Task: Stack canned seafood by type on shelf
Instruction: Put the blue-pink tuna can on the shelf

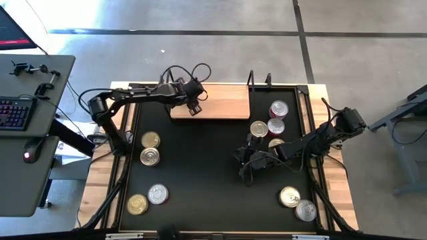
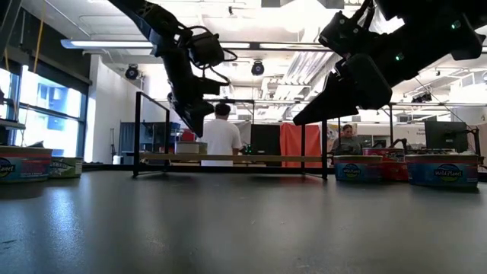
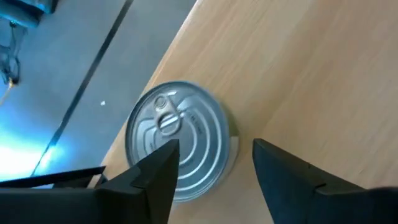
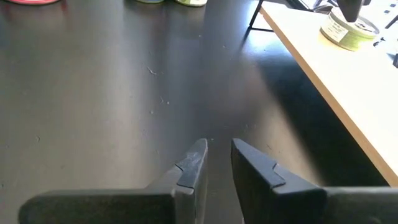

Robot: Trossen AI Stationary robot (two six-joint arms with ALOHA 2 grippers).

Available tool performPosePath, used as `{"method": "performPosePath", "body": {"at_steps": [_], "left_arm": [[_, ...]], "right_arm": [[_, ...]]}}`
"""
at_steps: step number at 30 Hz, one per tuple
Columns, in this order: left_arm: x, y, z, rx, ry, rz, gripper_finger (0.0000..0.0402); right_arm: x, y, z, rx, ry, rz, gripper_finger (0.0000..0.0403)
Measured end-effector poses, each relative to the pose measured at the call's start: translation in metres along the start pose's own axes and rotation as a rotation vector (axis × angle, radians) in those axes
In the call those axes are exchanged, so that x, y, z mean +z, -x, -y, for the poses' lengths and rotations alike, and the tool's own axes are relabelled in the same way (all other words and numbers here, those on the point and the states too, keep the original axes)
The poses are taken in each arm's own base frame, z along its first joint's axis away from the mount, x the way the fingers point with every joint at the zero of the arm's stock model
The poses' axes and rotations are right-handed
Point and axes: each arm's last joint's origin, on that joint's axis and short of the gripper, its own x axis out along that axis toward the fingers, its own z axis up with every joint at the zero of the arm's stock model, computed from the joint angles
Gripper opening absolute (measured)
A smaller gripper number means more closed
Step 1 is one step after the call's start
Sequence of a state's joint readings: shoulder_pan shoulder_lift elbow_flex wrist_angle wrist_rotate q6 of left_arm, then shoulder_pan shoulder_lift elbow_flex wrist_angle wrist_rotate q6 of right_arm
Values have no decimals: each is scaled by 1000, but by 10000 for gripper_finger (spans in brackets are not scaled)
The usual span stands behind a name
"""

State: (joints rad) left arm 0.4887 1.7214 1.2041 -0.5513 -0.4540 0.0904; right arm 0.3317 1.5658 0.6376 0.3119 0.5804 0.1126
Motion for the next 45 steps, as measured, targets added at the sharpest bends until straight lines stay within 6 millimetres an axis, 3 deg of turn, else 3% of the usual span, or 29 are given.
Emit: {"method": "performPosePath", "body": {"at_steps": [12, 19, 26, 30, 33, 36, 40, 45], "left_arm": [[-5, -11, -22, -134, 83, -31, 117], [-2, -13, -24, -252, 151, 7, 87], [2, -12, -24, -265, 160, 48, 72], [2, -3, -21, -269, 140, 55, 66], [3, 10, -8, -293, 117, 69, 59], [3, 23, 17, -325, 74, 163, 51], [-2, 44, 64, -401, -33, 307, 43], [-17, 70, 123, -495, -154, 453, 40]], "right_arm": [[0, 0, 0, 0, -2, 0, 62], [0, 0, 0, 0, -2, 0, 62], [0, 0, 0, -2, -6, 0, 62], [7, 8, -1, -114, -63, 66, 62], [15, 26, -2, -181, -62, 112, 62], [23, 49, -1, -180, -57, 143, 62], [28, 78, -1, -65, -84, 143, 62], [18, 97, 10, 53, -90, 9, 62]]}}
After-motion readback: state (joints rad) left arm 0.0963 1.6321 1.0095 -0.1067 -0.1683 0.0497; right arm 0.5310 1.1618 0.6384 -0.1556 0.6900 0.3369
